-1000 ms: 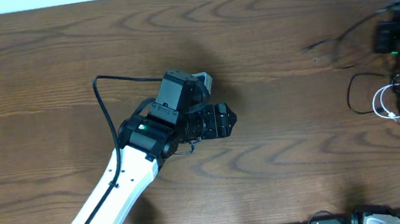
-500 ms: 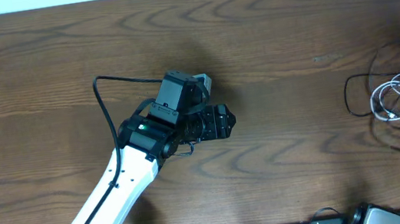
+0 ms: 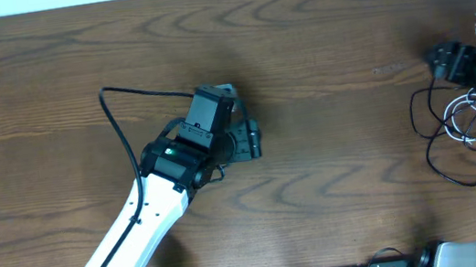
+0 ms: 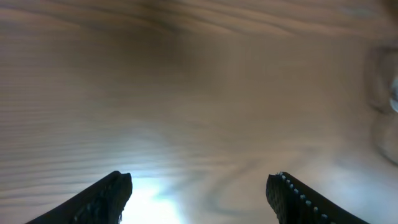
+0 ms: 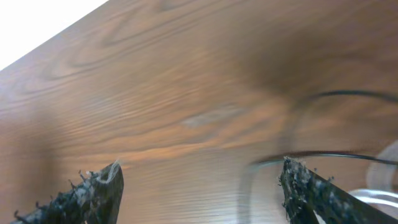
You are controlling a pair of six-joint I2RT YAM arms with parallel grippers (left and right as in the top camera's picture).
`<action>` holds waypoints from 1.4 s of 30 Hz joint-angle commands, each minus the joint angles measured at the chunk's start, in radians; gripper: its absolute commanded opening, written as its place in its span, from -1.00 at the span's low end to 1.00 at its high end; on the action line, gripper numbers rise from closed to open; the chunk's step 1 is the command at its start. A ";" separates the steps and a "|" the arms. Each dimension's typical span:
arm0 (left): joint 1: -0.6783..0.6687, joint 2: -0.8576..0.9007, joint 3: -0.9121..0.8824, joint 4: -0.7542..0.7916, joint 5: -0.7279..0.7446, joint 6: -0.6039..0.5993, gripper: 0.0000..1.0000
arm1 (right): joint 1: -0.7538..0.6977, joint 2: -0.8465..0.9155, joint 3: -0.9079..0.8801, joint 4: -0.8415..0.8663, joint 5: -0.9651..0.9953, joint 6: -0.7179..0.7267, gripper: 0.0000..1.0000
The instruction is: Untangle cables
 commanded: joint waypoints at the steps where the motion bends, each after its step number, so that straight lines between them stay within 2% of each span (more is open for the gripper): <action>1: 0.008 0.010 0.014 -0.035 -0.314 -0.065 0.49 | 0.089 0.039 0.007 -0.007 -0.182 0.040 0.62; 5: 0.047 0.015 0.014 -0.069 -0.362 -0.103 0.52 | 0.208 0.061 0.007 -0.010 -0.176 0.026 0.68; 6: 0.061 0.015 0.014 -0.080 -0.362 -0.116 0.57 | 0.244 0.068 0.007 -0.011 -0.154 0.023 0.91; 7: 0.079 0.015 0.014 -0.095 -0.360 -0.129 0.57 | 0.276 0.074 0.007 -0.015 -0.123 0.024 0.98; 12: 0.182 0.015 0.014 -0.174 -0.342 -0.148 0.58 | 0.454 0.124 0.007 -0.079 0.149 0.024 0.98; 17: 0.295 0.015 0.014 -0.253 -0.291 -0.149 0.63 | 0.562 0.157 0.008 -0.189 0.340 0.024 0.99; 22: 0.397 0.015 0.014 -0.405 -0.230 -0.148 0.67 | 0.583 0.153 0.007 -0.363 0.359 -0.060 0.98; 25: 0.441 0.015 0.014 -0.503 -0.229 -0.138 0.77 | 0.580 0.148 0.007 -0.438 0.375 -0.065 0.98; 30: 0.453 0.011 -0.008 -0.595 -0.226 -0.106 0.83 | 0.579 0.111 0.006 -0.510 0.378 -0.065 0.99; 37: 0.453 -0.038 -0.069 -0.634 -0.187 -0.068 0.85 | 0.579 -0.057 -0.028 -0.521 0.390 -0.064 0.99; 42: 0.453 -0.171 -0.122 -0.582 -0.166 -0.065 0.85 | 0.579 -0.286 -0.132 -0.455 0.431 -0.065 0.98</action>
